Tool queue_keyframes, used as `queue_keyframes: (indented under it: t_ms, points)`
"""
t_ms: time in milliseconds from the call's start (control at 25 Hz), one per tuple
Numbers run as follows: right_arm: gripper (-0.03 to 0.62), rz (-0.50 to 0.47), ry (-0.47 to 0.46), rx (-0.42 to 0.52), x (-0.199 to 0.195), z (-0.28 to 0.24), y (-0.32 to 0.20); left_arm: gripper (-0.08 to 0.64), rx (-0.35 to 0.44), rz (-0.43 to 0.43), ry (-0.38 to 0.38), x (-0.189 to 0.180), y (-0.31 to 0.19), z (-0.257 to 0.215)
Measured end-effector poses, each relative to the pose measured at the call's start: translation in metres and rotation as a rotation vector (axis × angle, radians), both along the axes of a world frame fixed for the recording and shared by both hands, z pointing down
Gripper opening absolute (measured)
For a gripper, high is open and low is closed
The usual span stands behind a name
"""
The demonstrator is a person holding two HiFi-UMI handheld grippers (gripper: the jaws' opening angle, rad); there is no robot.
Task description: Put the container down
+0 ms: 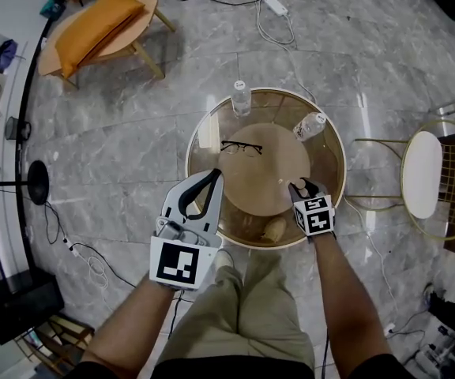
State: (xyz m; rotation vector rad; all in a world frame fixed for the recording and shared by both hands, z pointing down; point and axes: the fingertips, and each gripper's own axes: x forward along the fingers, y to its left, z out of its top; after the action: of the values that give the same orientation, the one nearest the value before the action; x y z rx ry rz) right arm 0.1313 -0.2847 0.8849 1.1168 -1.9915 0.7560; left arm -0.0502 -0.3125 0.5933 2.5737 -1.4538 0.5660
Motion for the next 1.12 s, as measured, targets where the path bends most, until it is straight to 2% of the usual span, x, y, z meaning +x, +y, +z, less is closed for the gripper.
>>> queue_keyframes:
  t_ms: [400, 760, 1120]
  points:
    - [0.153, 0.004, 0.026, 0.004, 0.009, 0.016, -0.013, 0.015, -0.006, 0.004, -0.021, 0.002, 0.006, 0.005]
    - [0.153, -0.019, 0.053, -0.030, 0.012, 0.037, -0.002, 0.015, -0.007, 0.018, -0.032, 0.009, 0.010, 0.010]
    - [0.155, -0.043, 0.087, -0.045, 0.010, 0.048, 0.001, 0.015, -0.013, 0.008, -0.038, 0.000, 0.014, 0.012]
